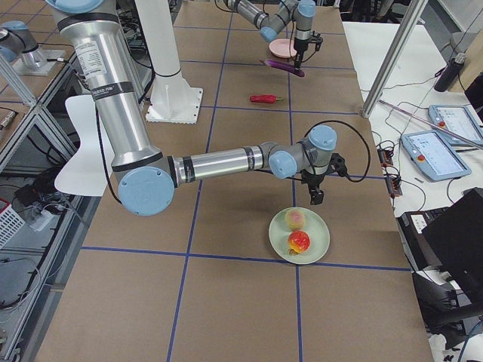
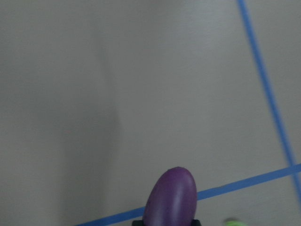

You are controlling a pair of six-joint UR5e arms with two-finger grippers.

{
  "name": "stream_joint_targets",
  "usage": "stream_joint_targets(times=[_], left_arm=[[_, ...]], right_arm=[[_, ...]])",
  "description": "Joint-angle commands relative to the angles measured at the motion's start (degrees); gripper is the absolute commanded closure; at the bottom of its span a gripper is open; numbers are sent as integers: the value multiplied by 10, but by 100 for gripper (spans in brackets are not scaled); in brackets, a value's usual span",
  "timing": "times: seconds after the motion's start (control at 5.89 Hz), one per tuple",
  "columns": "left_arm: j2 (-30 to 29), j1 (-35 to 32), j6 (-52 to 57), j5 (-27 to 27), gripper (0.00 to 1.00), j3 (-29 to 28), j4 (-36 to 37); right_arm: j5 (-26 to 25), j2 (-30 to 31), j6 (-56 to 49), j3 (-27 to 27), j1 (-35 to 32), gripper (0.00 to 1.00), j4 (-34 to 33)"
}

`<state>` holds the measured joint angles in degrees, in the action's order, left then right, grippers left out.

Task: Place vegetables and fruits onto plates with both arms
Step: 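Carry the eggplant with the left gripper onto the pink plate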

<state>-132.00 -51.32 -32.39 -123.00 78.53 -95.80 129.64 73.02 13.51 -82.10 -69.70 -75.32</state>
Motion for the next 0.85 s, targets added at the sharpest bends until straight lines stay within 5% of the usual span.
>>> stream_joint_targets(times=[0.0,0.51,0.68], left_arm=[[134,-54,160,0,100,75,-3],[214,-91,250,0,94,89,-18],[213,-87,222,1,58,79,-18]], right_arm=[[0,3,-1,-1,0,0,0],[0,4,-1,-6,0,0,0],[0,4,0,-7,0,0,1]])
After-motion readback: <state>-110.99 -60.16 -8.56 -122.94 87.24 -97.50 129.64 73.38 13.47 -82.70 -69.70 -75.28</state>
